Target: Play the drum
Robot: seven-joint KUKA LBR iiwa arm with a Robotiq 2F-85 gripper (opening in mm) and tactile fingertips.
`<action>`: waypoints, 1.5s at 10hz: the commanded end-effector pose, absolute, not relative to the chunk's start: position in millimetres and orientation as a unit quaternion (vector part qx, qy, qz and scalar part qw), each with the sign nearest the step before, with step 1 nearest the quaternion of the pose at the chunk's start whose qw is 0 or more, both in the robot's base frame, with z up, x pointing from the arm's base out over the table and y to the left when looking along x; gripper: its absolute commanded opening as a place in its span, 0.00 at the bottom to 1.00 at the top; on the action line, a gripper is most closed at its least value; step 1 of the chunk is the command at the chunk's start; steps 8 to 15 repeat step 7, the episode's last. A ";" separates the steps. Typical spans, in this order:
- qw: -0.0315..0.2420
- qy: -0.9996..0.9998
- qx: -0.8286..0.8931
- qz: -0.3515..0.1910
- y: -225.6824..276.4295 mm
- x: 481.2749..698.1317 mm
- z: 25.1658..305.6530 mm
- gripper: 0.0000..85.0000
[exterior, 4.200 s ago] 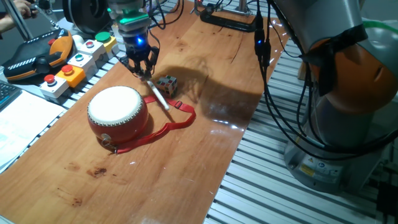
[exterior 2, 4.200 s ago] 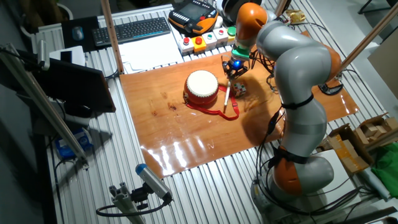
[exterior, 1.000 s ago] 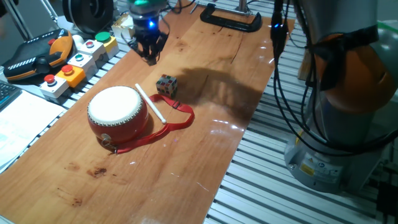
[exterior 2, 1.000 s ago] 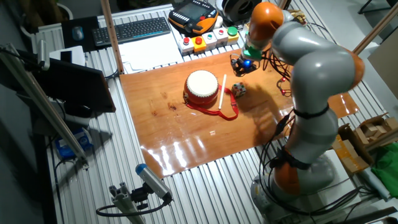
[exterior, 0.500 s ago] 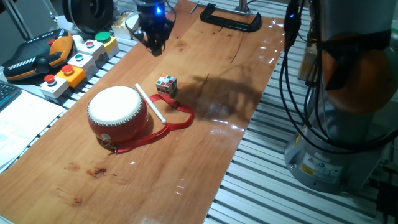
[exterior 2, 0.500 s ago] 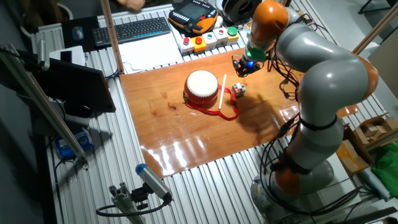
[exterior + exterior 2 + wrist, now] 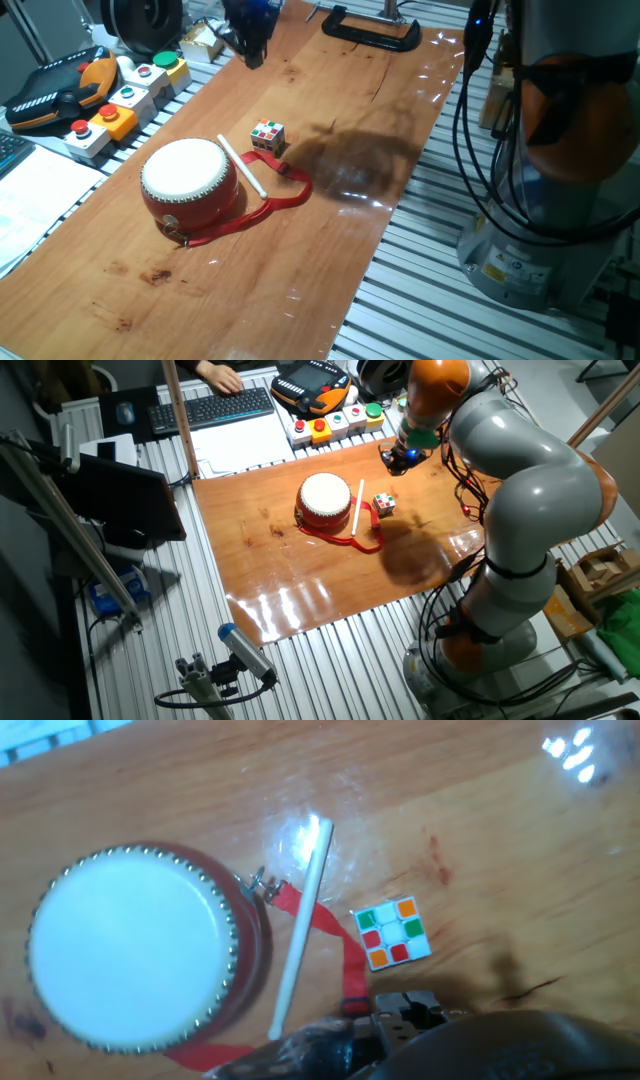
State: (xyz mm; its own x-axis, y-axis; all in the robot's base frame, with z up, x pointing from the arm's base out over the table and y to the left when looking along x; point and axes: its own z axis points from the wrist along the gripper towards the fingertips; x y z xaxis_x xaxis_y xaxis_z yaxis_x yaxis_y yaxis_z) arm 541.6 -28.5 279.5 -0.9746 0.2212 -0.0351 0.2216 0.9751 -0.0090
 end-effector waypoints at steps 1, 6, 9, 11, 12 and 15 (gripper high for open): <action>0.018 0.995 0.100 -0.011 -29.4 541.1 281.4 0.01; 0.006 0.993 0.115 0.015 -30.1 538.8 282.9 0.01; 0.006 0.993 0.116 0.018 -30.5 538.8 282.9 0.01; 0.006 0.993 0.116 0.018 -30.5 538.8 282.9 0.01; 0.006 0.993 0.116 0.018 -30.5 538.8 282.9 0.01; 0.006 0.993 0.116 0.018 -30.5 538.8 282.9 0.01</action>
